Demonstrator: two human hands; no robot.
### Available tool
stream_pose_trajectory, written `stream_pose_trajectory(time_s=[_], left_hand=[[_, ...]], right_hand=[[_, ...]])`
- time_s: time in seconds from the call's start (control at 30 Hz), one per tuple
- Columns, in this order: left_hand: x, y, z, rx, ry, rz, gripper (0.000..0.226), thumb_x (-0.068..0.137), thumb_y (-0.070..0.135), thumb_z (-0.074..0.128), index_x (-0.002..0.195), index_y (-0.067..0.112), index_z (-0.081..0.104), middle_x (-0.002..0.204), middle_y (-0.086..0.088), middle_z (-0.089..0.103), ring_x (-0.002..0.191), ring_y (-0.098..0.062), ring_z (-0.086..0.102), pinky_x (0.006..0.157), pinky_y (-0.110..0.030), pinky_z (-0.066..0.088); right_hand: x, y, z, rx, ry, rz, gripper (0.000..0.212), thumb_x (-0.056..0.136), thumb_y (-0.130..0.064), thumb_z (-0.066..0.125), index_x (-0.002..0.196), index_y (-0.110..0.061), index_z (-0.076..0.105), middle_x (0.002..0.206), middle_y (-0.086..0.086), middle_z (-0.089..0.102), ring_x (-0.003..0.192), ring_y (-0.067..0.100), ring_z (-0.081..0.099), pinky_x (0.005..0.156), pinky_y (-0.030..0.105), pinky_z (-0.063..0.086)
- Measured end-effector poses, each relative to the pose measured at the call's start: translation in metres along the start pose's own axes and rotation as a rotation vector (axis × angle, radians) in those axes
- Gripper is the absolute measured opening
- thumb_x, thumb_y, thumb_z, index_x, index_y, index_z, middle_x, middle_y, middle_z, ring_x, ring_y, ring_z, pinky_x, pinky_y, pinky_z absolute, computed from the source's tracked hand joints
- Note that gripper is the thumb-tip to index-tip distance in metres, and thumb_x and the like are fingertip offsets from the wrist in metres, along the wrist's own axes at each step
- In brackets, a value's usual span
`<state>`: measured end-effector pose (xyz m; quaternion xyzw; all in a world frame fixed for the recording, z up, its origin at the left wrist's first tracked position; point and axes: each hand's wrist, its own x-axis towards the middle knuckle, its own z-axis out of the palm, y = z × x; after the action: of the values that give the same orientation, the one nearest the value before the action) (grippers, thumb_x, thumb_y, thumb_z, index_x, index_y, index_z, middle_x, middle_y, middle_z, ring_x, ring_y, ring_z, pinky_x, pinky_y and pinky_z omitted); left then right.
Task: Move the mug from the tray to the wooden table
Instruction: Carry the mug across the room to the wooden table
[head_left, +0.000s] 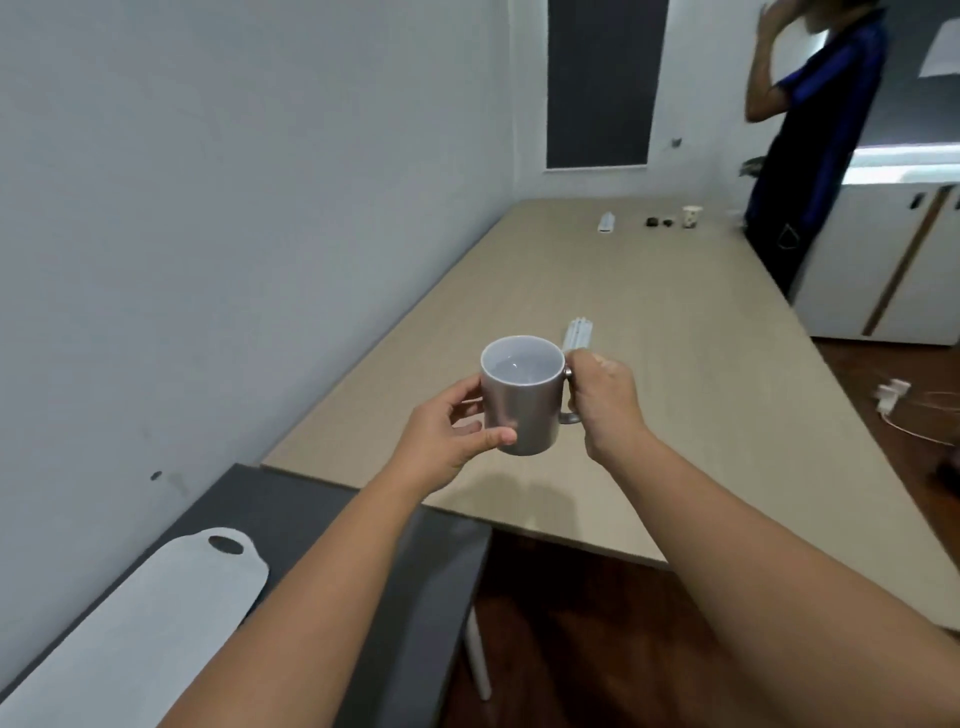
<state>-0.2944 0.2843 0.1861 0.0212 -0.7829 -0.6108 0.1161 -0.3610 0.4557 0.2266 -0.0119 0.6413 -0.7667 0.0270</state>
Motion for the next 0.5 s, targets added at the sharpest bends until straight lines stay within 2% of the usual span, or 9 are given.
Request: stream_pose_trajectory(time_s=[0.17, 0.27, 0.4, 0.5], left_hand=[[0.016, 0.015, 0.091, -0.06, -0.144, 0.03, 0.073, 0.052, 0.026, 0.089, 0.121, 0.023, 0.065, 0.121, -0.006, 0.068, 0.12, -0.025, 0.062, 0.107, -0.049, 0.047], [0.019, 0.028, 0.145, -0.07, -0.24, 0.052, 0.07, 0.052, 0.028, 0.09, 0.118, 0.029, 0.066, 0.117, 0.001, 0.069, 0.119, -0.022, 0.062, 0.106, -0.05, 0.048], [0.015, 0.046, 0.216, -0.081, -0.346, 0.082, 0.074, 0.053, 0.029, 0.091, 0.123, 0.023, 0.065, 0.121, -0.001, 0.069, 0.12, -0.022, 0.062, 0.105, -0.049, 0.049], [0.01, 0.063, 0.27, -0.075, -0.425, 0.118, 0.074, 0.052, 0.033, 0.091, 0.122, 0.027, 0.065, 0.122, 0.0, 0.07, 0.12, -0.021, 0.064, 0.104, -0.049, 0.051]], right_hand=[[-0.005, -0.02, -0.09, -0.026, 0.168, -0.031, 0.029, 0.08, -0.01, 0.046, 0.054, -0.016, 0.034, 0.059, 0.004, 0.022, 0.058, 0.02, 0.019, 0.032, 0.018, 0.03], [-0.016, -0.032, -0.147, -0.019, 0.251, -0.05, 0.03, 0.081, -0.009, 0.045, 0.054, -0.015, 0.033, 0.061, 0.005, 0.023, 0.059, 0.021, 0.02, 0.032, 0.015, 0.029], [-0.032, -0.047, -0.219, -0.045, 0.359, -0.079, 0.029, 0.083, -0.009, 0.045, 0.056, -0.014, 0.035, 0.062, 0.007, 0.025, 0.06, 0.021, 0.024, 0.031, 0.014, 0.028], [-0.043, -0.058, -0.274, -0.049, 0.432, -0.081, 0.024, 0.083, -0.009, 0.044, 0.06, -0.011, 0.039, 0.061, 0.007, 0.027, 0.058, 0.02, 0.025, 0.031, 0.014, 0.029]])
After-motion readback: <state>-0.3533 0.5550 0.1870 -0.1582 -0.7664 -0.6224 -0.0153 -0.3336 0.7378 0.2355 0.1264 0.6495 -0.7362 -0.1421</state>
